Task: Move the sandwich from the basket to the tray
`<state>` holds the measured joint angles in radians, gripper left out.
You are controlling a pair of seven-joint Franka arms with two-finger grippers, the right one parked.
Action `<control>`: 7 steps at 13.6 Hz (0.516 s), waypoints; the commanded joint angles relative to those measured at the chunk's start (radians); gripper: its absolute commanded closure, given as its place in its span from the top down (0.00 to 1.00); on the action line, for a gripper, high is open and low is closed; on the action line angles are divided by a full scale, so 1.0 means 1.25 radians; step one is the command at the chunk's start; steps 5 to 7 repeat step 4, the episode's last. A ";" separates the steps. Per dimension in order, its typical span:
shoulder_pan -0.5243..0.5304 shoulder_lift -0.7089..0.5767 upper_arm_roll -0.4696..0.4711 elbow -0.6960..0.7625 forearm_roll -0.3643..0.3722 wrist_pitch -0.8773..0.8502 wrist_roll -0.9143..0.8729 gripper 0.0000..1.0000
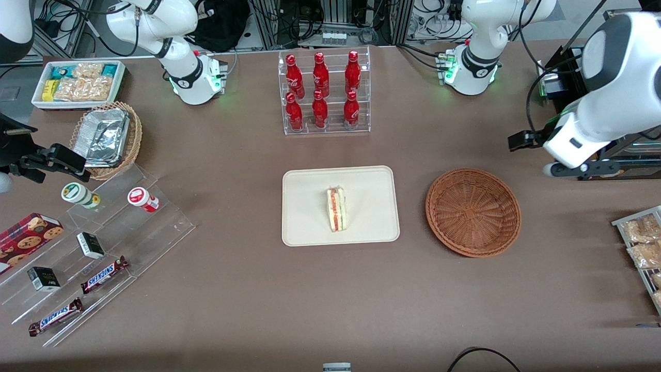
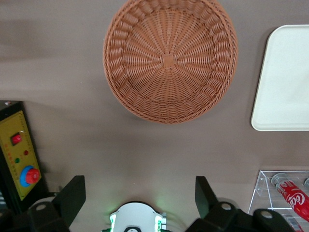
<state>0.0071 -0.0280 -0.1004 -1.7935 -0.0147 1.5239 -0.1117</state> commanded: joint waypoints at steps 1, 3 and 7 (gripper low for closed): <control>0.019 -0.014 -0.010 0.048 0.002 -0.039 0.040 1.00; 0.019 -0.017 -0.001 0.066 0.004 -0.040 0.040 1.00; 0.019 -0.016 -0.001 0.074 0.004 -0.040 0.038 1.00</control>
